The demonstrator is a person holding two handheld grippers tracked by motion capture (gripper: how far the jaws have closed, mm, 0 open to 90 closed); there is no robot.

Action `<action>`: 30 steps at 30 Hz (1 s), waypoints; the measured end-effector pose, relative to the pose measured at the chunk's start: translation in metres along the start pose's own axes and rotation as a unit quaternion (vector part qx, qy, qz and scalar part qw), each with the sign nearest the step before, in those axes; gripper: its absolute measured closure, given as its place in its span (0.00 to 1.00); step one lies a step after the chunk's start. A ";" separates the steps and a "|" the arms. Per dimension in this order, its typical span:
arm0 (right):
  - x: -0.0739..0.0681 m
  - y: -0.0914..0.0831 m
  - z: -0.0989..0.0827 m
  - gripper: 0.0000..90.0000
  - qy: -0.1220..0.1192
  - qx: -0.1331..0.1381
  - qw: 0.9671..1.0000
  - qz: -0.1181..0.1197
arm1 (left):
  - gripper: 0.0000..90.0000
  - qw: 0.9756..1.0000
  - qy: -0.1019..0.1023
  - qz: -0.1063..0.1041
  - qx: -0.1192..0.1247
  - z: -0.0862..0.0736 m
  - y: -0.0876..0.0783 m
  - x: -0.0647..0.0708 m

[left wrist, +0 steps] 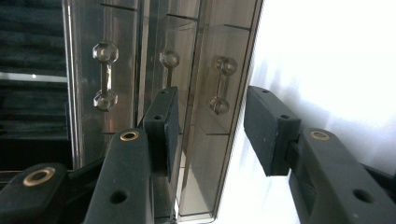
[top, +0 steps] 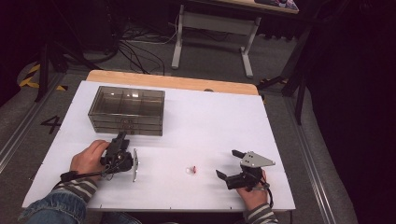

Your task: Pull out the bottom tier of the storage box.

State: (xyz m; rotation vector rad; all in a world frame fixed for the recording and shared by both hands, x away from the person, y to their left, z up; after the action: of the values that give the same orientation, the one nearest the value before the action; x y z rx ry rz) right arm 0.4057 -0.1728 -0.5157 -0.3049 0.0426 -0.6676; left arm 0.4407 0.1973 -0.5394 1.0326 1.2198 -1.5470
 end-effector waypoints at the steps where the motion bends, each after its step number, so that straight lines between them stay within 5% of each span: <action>1: 0.000 0.000 0.000 0.02 0.000 -0.001 1.000 0.000 | 0.62 1.000 -0.001 0.001 0.000 0.000 0.001 0.000; 13: 0.001 0.001 -0.001 0.02 -0.003 -0.008 1.000 -0.011 | 0.66 1.000 -0.002 -0.004 -0.008 -0.002 0.010 0.002; 30: 0.001 0.001 -0.001 0.02 -0.005 -0.008 1.000 -0.010 | 0.74 0.999 0.032 -0.006 -0.019 -0.005 0.018 0.002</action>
State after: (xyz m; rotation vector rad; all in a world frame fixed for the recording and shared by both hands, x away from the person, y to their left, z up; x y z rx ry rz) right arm 0.4069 -0.1725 -0.5172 -0.3249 0.0366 -0.6851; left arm 0.4582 0.1992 -0.5468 1.0596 1.2973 -1.5046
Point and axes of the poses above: each handheld gripper's, and its own axes: y roughly forward along the jaws, z roughly out of its top, x roughly to its right, the point moved 9 cm from there along y, roughly forward along the jaws, and after that the axes turned 11 degrees about x, right-handed, at the moved point
